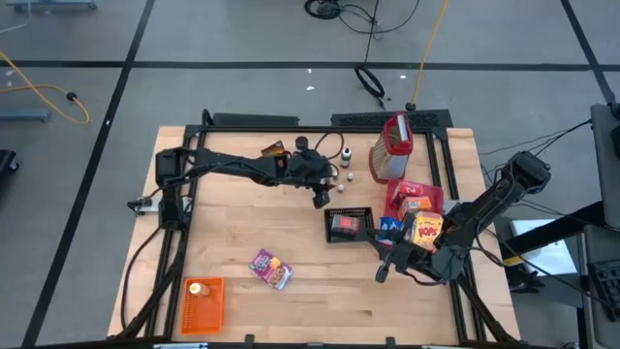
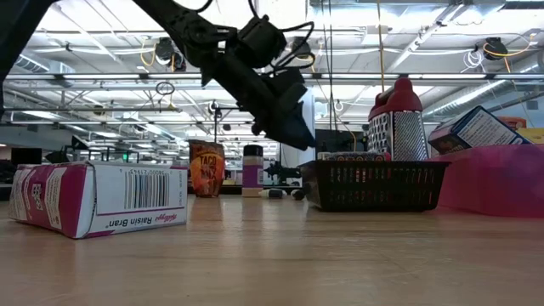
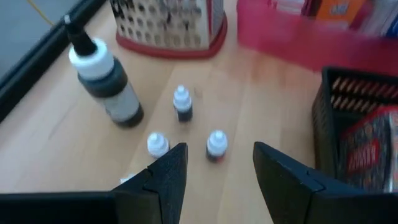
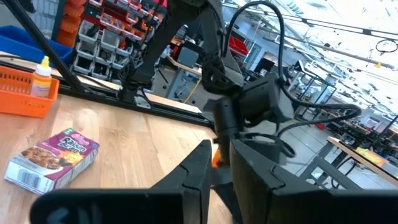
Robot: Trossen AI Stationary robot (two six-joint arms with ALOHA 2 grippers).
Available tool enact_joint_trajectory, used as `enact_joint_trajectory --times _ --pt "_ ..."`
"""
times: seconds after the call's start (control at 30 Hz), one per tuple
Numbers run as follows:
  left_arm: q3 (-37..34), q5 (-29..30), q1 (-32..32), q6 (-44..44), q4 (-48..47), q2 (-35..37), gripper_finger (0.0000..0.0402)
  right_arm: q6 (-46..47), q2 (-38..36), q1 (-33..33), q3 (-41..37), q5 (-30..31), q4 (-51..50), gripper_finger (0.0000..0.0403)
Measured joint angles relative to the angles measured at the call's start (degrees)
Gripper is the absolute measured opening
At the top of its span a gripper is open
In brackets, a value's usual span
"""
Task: Pick & Place Kitchen Items
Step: Put the small red food coloring bottle into the orange bin
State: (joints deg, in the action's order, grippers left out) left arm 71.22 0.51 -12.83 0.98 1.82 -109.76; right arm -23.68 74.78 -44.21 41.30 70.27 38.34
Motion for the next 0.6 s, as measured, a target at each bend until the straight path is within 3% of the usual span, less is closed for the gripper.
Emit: enact_joint_trajectory --times 0.3,0.6 --pt "0.1 -0.1 -0.1 -0.6 9.3 -5.8 0.0186 -0.1 0.0 0.4 0.0 0.0 0.0 0.0054" --pt "0.1 1.0 -0.1 -0.8 12.7 -9.0 0.0186 -0.1 0.0 0.4 0.0 0.0 0.0 0.0054"
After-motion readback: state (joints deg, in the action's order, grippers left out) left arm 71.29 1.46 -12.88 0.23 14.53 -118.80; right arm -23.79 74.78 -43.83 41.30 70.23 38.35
